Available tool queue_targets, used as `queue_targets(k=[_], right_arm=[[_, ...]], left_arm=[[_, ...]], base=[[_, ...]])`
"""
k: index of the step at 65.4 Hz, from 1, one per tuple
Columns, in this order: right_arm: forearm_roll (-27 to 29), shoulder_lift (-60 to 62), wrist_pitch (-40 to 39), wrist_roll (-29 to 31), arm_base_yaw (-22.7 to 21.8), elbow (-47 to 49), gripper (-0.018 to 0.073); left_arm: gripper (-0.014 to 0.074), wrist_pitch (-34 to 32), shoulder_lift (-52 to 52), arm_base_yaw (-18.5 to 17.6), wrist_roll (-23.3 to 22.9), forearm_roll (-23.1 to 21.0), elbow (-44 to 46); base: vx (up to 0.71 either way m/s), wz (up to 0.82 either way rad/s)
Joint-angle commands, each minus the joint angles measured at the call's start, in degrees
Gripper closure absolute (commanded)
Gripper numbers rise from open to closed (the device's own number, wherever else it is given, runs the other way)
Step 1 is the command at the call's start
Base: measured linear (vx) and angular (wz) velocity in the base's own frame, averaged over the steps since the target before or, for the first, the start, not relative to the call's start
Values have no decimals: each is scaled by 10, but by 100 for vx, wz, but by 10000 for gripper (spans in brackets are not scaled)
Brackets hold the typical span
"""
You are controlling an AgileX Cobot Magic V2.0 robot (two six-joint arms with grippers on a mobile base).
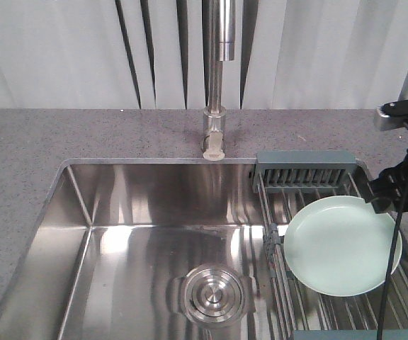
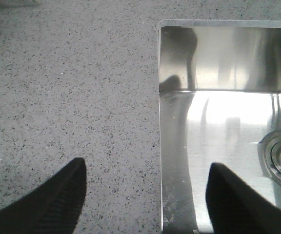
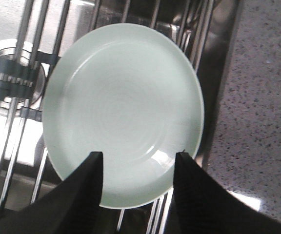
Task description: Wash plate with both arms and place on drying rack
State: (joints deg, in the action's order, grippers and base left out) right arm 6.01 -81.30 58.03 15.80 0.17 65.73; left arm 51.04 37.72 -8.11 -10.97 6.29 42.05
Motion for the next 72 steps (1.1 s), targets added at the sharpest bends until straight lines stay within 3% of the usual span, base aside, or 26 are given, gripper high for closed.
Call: queue_targets(k=[1,12,25,72], right_arm=[[3,53,-50,-6,21,-33,219],[20,134,-99,-7,26,-122,219],[24,228,-99,-6,26,-174,219],[39,452,-28,-8,26,-190,219]], left_arm=[[115,-31,-1,0,-6,4,16],[115,-31,-1,0,-6,4,16],[115,-31,-1,0,-6,4,16],[115,-31,-1,0,-6,4,16]], base=[[0,0],[0,0],[0,0],[0,0]])
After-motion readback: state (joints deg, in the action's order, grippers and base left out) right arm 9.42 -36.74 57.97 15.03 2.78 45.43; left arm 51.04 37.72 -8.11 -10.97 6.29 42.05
